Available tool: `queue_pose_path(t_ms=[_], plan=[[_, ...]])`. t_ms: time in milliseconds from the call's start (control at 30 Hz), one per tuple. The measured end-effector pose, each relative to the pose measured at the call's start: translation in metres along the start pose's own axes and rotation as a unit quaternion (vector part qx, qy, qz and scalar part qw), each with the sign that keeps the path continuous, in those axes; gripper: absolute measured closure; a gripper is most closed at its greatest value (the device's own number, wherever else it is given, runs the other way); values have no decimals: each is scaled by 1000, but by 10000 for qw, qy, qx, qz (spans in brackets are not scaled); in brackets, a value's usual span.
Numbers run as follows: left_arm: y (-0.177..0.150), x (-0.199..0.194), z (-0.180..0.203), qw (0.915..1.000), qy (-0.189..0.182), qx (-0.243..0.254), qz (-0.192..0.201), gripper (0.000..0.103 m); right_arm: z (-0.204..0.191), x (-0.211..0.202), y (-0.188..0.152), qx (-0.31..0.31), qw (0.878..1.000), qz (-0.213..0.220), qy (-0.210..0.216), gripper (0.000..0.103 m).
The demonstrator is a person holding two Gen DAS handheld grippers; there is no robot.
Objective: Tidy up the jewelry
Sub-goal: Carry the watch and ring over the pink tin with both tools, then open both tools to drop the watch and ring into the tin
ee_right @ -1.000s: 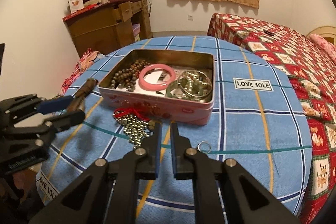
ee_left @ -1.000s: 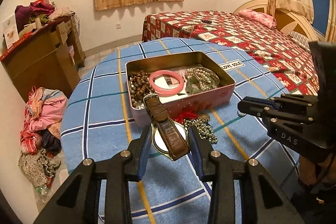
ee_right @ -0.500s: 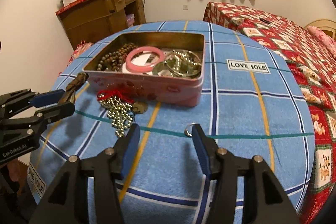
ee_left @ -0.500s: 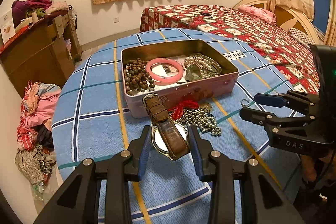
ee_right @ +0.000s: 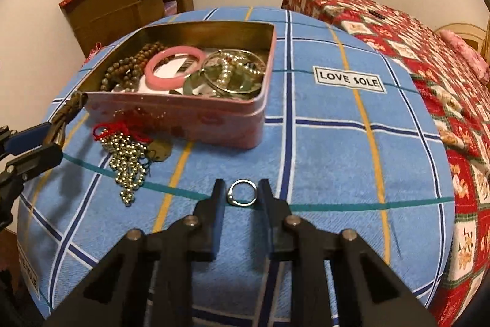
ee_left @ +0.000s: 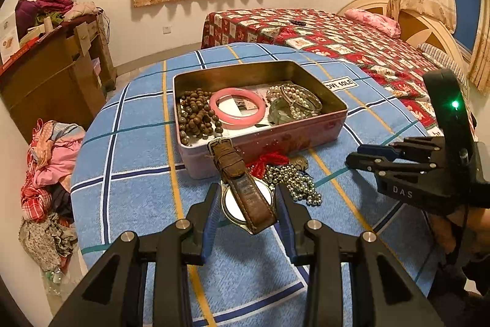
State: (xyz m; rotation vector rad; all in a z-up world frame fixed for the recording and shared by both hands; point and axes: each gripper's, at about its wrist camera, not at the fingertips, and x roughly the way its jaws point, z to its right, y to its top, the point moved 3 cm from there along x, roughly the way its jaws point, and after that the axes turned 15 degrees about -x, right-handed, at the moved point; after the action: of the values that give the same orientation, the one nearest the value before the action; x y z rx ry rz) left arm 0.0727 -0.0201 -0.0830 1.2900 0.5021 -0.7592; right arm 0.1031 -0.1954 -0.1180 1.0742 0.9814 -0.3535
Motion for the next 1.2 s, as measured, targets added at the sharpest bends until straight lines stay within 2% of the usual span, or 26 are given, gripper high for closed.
queue_pose_path(t_ms=[233, 533, 933, 1200], plan=[[10, -11, 0, 9999, -38, 19, 133, 67, -11, -17, 2, -65, 9997, 244, 70, 79], [47, -22, 7, 9987, -83, 206, 449, 67, -20, -53, 44, -323, 9962, 801, 116, 79], [91, 14, 7, 9989, -31, 282, 386, 67, -5, -31, 96, -343, 9937, 1064, 102, 79], [99, 37, 5, 9991, 36, 314, 278, 67, -2, -9, 109, -368, 9944, 991, 54, 79]])
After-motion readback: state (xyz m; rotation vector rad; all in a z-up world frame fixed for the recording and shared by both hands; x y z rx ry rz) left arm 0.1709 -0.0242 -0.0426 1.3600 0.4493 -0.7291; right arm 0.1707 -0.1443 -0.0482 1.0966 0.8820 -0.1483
